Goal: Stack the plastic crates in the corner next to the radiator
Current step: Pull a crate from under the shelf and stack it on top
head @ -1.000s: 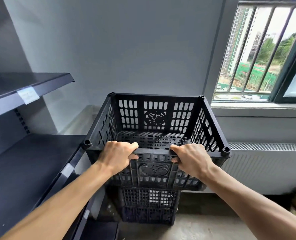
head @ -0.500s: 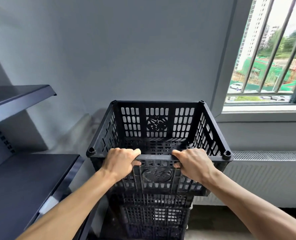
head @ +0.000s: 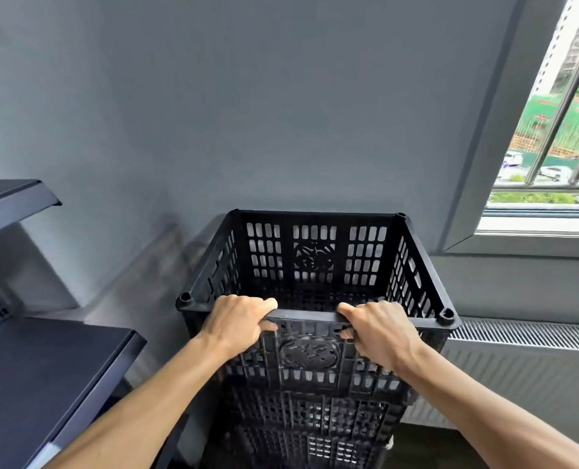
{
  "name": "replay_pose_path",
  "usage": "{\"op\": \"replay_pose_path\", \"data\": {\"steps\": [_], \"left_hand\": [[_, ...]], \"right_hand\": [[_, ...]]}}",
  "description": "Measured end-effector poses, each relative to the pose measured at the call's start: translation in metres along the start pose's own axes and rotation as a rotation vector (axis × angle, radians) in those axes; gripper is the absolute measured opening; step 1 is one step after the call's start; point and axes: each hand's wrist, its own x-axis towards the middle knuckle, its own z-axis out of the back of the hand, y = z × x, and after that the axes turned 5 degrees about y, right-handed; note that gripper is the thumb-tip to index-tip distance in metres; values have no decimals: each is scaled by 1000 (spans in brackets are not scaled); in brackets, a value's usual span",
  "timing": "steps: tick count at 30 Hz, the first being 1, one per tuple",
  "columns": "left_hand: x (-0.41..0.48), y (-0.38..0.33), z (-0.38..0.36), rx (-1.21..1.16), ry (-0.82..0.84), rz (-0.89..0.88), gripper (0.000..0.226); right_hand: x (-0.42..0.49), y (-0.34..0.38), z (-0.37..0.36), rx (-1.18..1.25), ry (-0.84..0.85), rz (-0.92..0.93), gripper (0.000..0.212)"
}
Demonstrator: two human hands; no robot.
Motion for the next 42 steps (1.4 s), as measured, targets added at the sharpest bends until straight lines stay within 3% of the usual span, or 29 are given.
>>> {"op": "replay_pose_path", "data": {"steps": [15, 25, 36, 42], "left_hand": [[27, 27, -8, -141, 162, 69, 34], [22, 26, -15, -163, 56, 58, 33], [19, 20, -13, -216, 74, 47, 35], [19, 21, -12, -231, 107, 30, 30]], "right_hand": [[39, -15, -10, 12, 21, -8, 25], [41, -2, -2, 64, 116, -139, 24], [26, 5, 7, 80, 166, -180, 21], [26, 1, 2, 68, 144, -183, 29]]}}
